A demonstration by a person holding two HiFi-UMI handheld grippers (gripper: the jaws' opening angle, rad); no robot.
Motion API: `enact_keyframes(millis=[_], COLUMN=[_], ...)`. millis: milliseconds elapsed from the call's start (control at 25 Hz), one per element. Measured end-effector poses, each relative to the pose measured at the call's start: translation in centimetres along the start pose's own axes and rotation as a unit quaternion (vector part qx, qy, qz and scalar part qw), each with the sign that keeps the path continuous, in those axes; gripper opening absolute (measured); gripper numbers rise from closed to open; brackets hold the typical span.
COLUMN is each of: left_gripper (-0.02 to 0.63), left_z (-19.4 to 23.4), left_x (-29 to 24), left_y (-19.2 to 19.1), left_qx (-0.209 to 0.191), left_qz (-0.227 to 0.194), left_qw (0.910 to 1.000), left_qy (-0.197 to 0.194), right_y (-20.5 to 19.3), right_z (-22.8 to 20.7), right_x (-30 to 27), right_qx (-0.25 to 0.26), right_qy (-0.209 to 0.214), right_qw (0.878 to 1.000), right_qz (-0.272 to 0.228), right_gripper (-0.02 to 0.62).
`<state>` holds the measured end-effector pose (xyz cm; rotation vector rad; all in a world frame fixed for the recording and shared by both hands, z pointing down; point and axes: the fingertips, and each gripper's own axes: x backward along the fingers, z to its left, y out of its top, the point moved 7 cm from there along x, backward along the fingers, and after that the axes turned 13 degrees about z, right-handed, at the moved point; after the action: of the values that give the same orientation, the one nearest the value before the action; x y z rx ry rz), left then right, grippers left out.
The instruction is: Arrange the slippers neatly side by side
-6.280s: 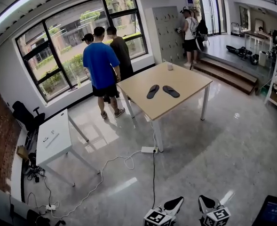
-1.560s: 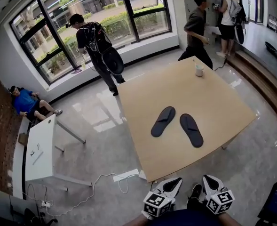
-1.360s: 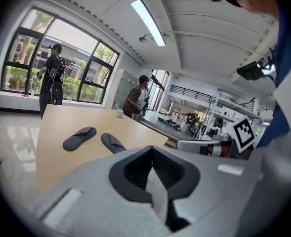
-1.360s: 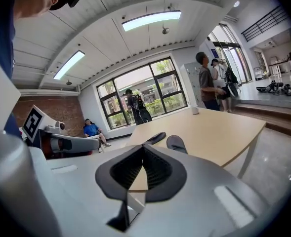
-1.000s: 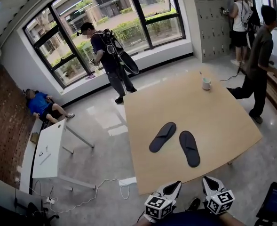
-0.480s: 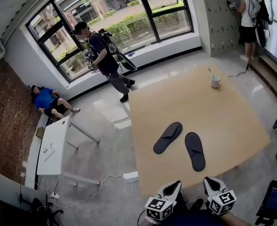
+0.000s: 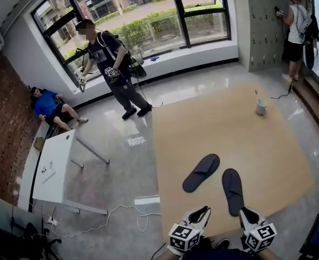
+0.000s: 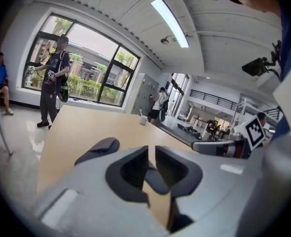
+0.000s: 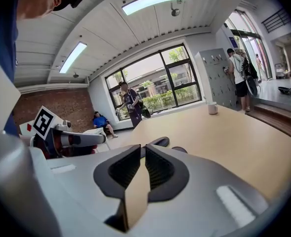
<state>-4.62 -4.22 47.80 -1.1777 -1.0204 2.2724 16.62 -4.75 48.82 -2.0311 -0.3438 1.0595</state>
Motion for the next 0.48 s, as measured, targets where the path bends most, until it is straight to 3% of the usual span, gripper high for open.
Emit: enact_keyframes(millis=[160, 480], left_gripper=[0.061, 0.100], left_z=[3.4, 6.0], left_x=[1.1, 0.7], left_y=[2.6, 4.6], left_qx=[-0.023, -0.039], left_qz=[-0.007, 0.000], left_qw=[0.9997, 0.9989], left_qy=[0.001, 0.028], right_y=[2.5, 4.9], right_z=[1.9, 2.0], right_x=[-2.7, -6.3], right_qx=[0.020, 0.041], right_qy=[0.004, 0.066], right_qw=[1.000, 0.997], right_qz=[-0.005, 0.005], right_gripper=[0.066, 0.144])
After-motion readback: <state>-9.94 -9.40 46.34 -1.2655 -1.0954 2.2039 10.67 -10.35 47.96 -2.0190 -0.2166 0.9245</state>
